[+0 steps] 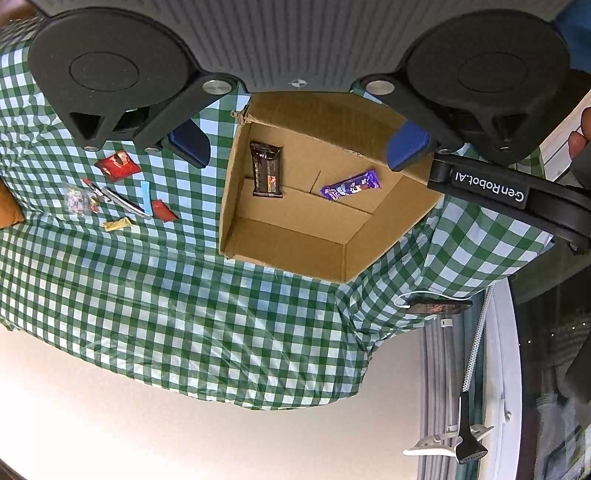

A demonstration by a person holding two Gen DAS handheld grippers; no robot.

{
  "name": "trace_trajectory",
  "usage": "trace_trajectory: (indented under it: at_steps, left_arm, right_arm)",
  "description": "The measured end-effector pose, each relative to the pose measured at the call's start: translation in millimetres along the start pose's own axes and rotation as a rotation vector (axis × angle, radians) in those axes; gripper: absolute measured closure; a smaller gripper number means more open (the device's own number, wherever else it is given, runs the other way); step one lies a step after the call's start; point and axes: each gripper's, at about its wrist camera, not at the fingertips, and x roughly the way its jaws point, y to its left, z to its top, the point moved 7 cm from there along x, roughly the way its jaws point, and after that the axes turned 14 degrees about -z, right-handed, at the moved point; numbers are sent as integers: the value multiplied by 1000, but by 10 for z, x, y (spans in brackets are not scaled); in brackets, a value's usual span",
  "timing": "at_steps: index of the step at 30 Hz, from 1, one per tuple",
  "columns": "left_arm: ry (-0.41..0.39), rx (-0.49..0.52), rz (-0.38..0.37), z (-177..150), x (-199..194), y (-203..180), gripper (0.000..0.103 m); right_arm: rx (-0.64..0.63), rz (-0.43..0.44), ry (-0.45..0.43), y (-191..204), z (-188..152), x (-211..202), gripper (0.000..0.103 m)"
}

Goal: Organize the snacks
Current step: 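Lift both tools away from the box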

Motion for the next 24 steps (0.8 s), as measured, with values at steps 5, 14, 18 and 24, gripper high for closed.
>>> trace_trajectory:
  at_steps: [5,14,18,24]
  left_arm:
    - [12,0,0,-1,38,12,0]
    - [34,19,10,34,128,-21,0]
    - [48,38,13,79,196,-78,0]
    - [77,71,4,187,352,-263,0]
  right_arm:
    - [2,5,12,0,-9,44,2]
    - [18,17,36,-32,-38,154,2]
    - [43,17,52,-118,-61,232,2]
    - [104,4,88,-336,-136,414,2]
